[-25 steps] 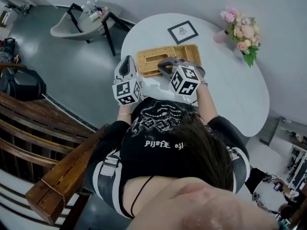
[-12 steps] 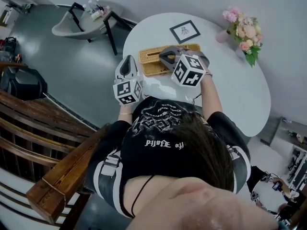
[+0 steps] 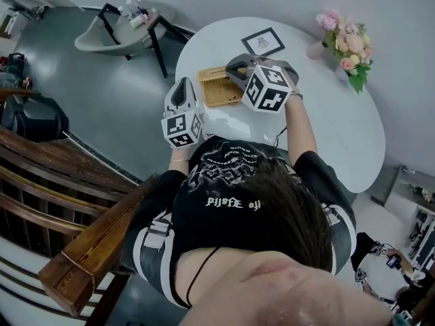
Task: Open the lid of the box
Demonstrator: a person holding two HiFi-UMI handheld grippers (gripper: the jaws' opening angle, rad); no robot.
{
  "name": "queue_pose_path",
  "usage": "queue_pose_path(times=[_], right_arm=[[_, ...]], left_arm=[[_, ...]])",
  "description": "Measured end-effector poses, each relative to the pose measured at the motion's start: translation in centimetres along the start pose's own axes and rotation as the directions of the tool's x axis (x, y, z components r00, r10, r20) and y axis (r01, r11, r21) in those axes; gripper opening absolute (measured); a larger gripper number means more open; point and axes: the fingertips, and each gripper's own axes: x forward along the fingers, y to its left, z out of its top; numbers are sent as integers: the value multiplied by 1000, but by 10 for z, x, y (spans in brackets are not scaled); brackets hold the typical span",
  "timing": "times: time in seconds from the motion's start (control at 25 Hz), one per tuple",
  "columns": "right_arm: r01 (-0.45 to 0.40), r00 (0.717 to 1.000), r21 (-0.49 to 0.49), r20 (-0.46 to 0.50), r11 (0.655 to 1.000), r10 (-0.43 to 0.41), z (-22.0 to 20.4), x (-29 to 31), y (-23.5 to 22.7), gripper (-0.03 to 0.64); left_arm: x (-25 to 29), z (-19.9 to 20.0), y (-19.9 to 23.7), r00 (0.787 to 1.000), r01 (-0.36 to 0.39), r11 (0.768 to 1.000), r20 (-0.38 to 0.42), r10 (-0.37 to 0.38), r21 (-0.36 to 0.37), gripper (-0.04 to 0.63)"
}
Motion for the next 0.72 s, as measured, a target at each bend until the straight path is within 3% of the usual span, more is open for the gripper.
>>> queue_pose_path(times=[0.72], right_arm=[[9, 999, 23, 32, 1000, -9, 9, 11, -51, 28]], left_arm=[[3, -4, 10, 1000, -17, 1000, -13, 17, -2, 25]])
